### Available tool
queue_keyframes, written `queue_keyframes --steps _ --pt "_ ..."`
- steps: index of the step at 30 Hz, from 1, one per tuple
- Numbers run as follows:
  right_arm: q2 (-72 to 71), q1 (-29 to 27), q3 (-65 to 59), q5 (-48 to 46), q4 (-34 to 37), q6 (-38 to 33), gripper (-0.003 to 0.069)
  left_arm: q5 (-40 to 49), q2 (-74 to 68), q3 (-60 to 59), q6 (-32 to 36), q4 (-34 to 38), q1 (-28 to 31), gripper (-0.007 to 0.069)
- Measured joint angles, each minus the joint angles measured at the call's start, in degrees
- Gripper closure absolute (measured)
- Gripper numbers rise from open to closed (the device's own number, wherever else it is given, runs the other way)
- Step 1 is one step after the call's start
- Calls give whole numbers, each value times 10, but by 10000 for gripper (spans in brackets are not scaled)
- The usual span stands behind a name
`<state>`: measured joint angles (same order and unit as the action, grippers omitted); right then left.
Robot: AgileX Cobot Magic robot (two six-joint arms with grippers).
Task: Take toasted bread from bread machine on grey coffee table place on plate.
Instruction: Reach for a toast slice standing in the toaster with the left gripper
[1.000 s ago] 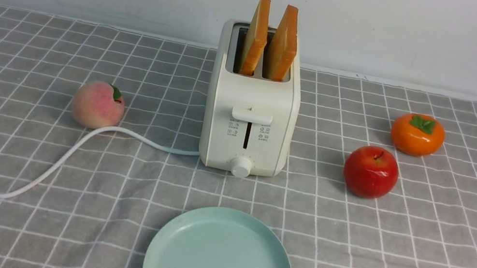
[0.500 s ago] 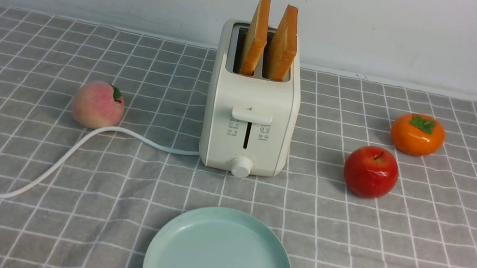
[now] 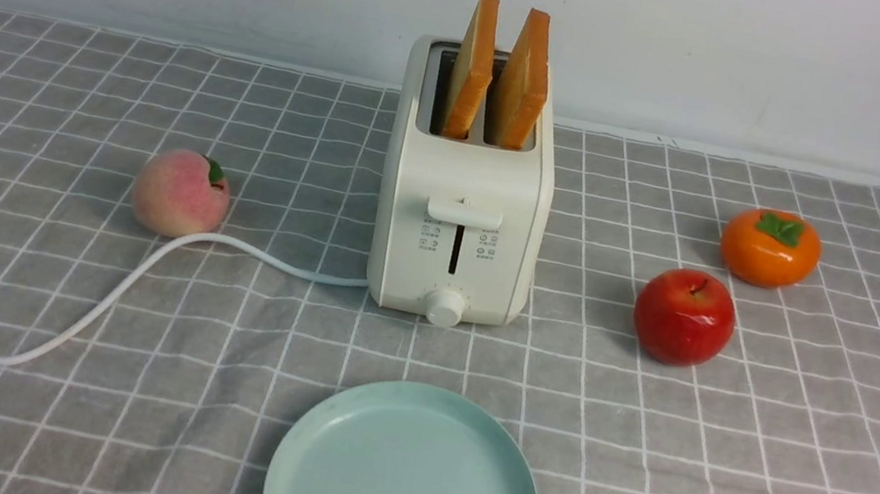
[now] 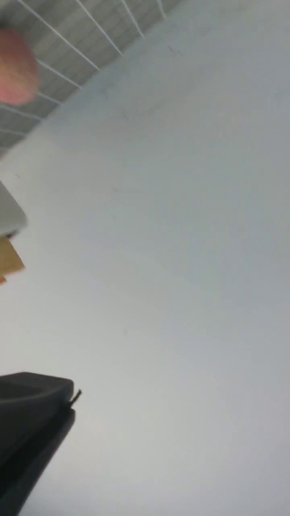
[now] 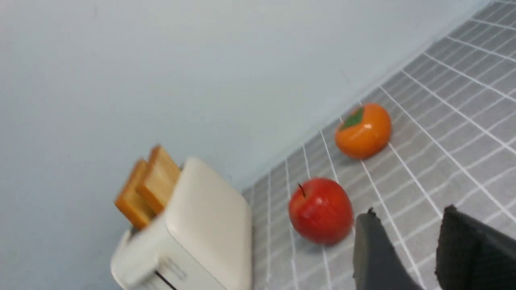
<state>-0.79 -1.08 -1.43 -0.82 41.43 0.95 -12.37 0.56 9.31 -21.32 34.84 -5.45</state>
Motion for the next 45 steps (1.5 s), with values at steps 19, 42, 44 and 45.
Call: queue_keyframes --steps 19,42,44,45 --pt "49 -1 180 -228 37 25 537 631 -519 456 90 -172 0 638" --pt "388 -1 420 -545 8 -204 661 610 -1054 984 188 -145 -137 566" --pt "388 -1 420 -540 10 -204 661 595 -1081 1009 197 -142 -137 494" --pt "388 -1 420 -539 10 -204 661 585 -1094 1018 205 -139 -137 445"
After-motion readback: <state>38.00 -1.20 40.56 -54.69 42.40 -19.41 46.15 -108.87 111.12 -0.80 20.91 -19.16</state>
